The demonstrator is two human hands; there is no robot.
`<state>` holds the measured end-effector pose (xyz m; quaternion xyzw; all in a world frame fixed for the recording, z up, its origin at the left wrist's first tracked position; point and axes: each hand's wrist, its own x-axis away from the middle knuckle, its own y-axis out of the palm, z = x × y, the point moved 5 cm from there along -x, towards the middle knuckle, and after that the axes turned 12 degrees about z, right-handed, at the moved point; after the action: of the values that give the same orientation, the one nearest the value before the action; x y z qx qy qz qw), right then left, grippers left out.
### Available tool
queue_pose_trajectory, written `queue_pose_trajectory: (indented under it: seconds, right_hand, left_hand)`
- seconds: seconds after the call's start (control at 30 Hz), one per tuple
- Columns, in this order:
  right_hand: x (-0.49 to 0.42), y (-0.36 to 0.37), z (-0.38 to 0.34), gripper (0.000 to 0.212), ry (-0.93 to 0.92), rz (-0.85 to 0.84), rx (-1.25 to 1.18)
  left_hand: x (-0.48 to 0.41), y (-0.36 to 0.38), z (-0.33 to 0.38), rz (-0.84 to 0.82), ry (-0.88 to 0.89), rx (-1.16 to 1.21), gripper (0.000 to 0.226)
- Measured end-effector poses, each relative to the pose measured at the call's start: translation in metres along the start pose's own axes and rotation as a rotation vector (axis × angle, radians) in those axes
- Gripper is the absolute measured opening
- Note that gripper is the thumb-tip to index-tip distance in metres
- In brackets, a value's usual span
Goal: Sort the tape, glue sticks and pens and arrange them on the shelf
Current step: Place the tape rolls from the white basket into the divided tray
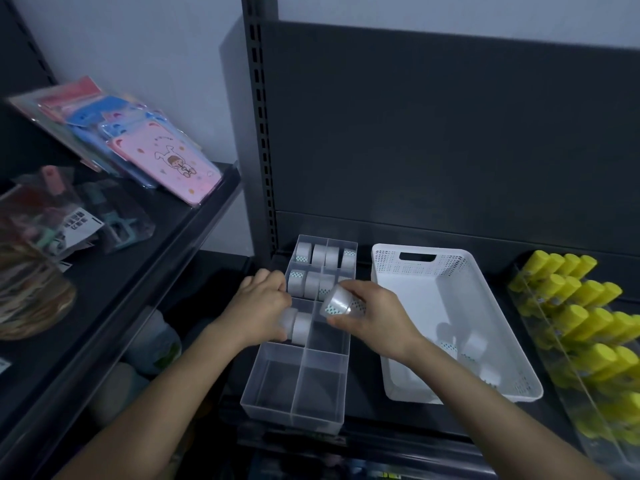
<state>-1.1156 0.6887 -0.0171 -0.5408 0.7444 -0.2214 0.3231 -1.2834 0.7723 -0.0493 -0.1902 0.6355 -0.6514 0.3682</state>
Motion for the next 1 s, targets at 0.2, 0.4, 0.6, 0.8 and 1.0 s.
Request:
queue_pose_trajectory:
  seconds: [0.2, 0.4, 0.6, 0.8, 1.0]
  right_hand:
    - [-0.003, 0.002, 0.001, 0.049, -0.026, -0.013, 0.059]
    - [-0.002, 0.027, -0.004, 0.051, -0.123, -0.146, 0.249]
    - [0.000, 0.043, -0.002, 0.056, -0.238, -0.147, 0.488]
    - [-0.002, 0.047, -0.002, 0.054, -0.260, -0.172, 0.554]
    - [-0.012, -0.005, 0.002, 0.054, -0.185, -0.121, 0.323]
  left_hand:
    - [0.003, 0.001, -0.008, -0.023, -0.054, 0.156, 0.057]
    - [0.009, -0.001, -0.008, 0.006, -0.165, 0.368, 0.061]
    - [0.013, -0.003, -0.007, 0.038, -0.182, 0.411, 0.055]
    - [0.011, -0.008, -0.004, 0.062, -0.177, 0.443, 0.051]
    - [0.000, -0.016, 0.015, 0.081, -0.111, 0.525, 0.046]
